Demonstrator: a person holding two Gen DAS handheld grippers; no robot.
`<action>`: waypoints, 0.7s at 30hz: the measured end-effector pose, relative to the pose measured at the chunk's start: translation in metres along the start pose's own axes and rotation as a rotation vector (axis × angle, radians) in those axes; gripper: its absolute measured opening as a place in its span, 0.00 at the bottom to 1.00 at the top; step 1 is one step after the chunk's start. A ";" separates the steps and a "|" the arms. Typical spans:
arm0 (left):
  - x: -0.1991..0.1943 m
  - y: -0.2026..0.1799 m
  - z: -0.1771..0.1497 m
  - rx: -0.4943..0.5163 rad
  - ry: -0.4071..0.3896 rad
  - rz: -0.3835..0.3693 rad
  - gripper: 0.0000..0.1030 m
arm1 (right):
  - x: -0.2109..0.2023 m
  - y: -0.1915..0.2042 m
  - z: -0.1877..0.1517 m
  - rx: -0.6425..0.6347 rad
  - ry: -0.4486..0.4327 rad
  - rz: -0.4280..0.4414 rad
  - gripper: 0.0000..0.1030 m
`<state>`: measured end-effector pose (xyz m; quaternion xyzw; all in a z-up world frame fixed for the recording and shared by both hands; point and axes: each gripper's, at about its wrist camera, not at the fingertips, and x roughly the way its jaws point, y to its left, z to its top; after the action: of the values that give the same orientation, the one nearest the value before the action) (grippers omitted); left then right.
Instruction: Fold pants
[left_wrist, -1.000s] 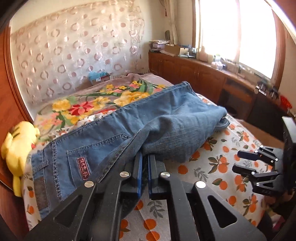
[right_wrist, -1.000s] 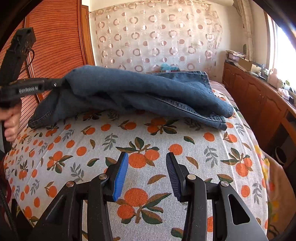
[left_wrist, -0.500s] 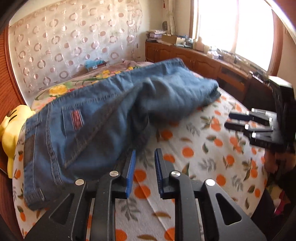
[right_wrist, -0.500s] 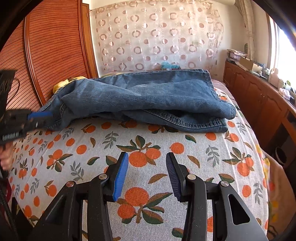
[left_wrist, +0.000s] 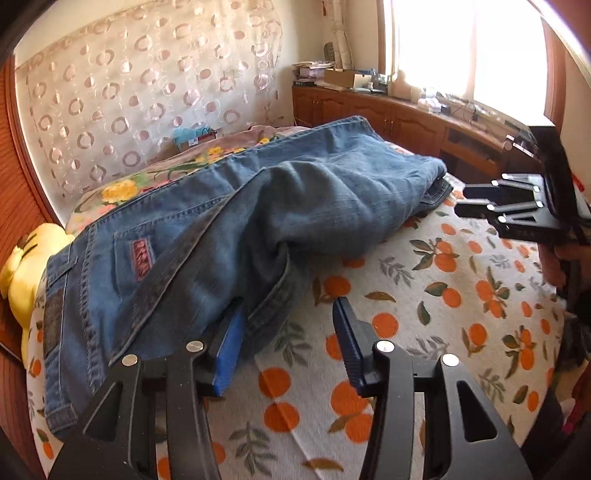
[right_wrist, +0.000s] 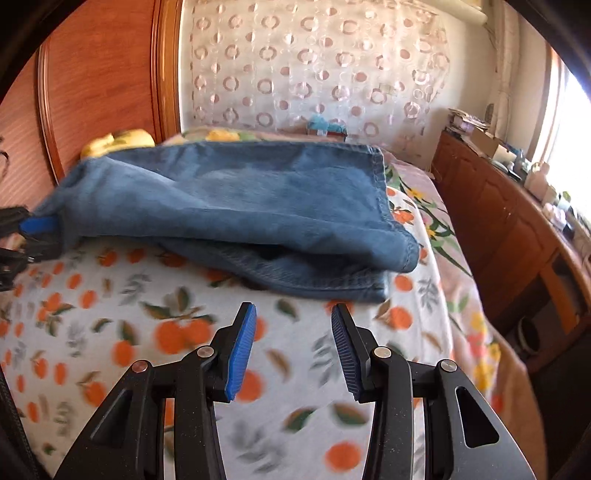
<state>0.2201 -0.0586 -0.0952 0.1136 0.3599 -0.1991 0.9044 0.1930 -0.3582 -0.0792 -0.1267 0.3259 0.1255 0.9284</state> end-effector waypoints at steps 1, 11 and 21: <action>0.003 -0.001 0.002 0.011 0.004 0.014 0.48 | 0.006 -0.001 0.004 -0.013 0.012 0.003 0.43; 0.011 0.017 0.004 -0.020 0.033 0.045 0.07 | 0.033 0.001 0.026 -0.118 0.052 0.011 0.43; -0.038 0.013 0.010 -0.001 -0.068 0.039 0.03 | -0.003 -0.020 0.032 -0.076 -0.061 -0.026 0.04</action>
<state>0.2068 -0.0398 -0.0605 0.1133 0.3267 -0.1851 0.9199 0.2150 -0.3679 -0.0501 -0.1624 0.2906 0.1298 0.9340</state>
